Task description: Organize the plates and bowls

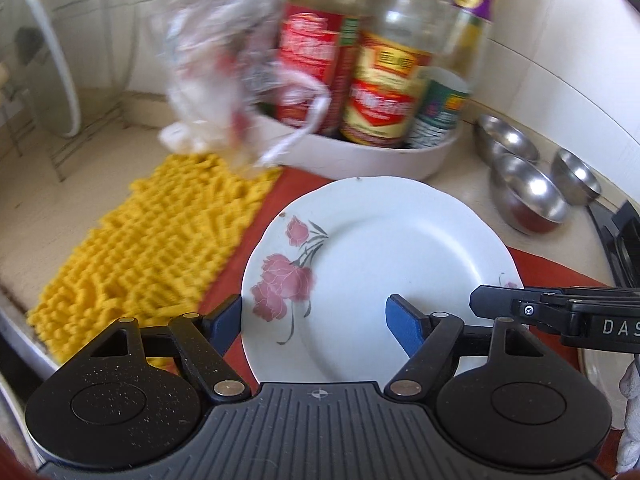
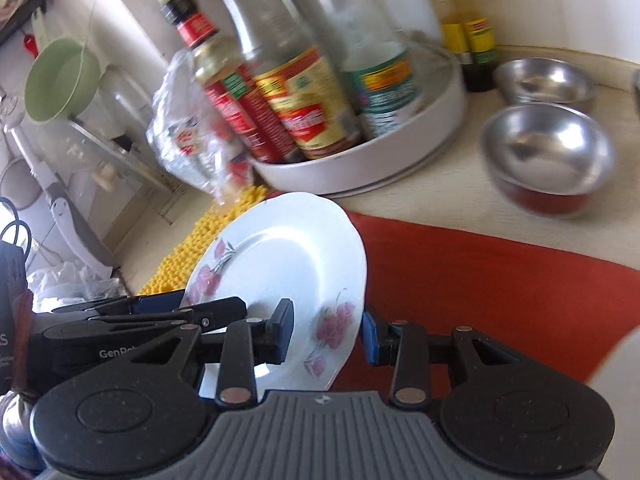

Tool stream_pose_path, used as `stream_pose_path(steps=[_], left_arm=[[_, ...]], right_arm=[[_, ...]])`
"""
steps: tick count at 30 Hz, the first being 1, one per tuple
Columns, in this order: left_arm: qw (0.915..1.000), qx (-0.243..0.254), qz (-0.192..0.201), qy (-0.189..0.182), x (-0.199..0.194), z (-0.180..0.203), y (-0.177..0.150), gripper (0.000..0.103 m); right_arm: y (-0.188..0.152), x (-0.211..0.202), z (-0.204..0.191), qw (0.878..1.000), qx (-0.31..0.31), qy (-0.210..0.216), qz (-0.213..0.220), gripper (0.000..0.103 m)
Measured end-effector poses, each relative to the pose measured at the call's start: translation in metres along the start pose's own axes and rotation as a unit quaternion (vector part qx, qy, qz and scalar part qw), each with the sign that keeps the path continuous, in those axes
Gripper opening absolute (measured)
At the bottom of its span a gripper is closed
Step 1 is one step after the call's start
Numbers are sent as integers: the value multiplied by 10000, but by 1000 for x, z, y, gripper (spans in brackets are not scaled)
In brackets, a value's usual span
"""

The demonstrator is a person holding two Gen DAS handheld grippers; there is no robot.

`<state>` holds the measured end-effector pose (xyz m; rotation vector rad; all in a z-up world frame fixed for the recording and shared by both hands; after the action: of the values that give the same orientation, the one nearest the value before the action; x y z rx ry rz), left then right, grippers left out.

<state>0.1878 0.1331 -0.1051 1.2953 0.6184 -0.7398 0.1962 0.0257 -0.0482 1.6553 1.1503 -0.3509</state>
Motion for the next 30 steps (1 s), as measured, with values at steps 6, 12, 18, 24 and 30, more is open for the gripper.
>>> stream_pose_path(steps=[6,12,18,24,30], left_arm=[[9993,298,-72,-211,12,40,2,82],[9976,579,-100,-376,21,76,6,82],[9955,792,-101,-505,28,99,9,82],[9921,1045,-100,-680,34,123,11,82],[9881,1289,-115,-832,36,147,10,83]], right_arm=[[-5,-26,34,9993,269,-215,144,38],[-7,-47,61,9977,473,-390,273,38],[-8,-62,79,9961,597,-515,404,38],[-15,-79,97,9929,787,-701,549,38],[-21,-93,110,9895,963,-848,664,38]])
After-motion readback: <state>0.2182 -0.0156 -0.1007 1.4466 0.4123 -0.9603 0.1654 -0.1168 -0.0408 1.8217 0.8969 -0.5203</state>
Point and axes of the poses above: each gripper's, at about its wrist camera, not at the fingertips, and x roughly the way its jaws point, z to its right, y to its top, the point moved 9 cm from there along x, roughly the way its jaws point, and after that the axes turned 4 degrees about -y, right-handed, at the moved point
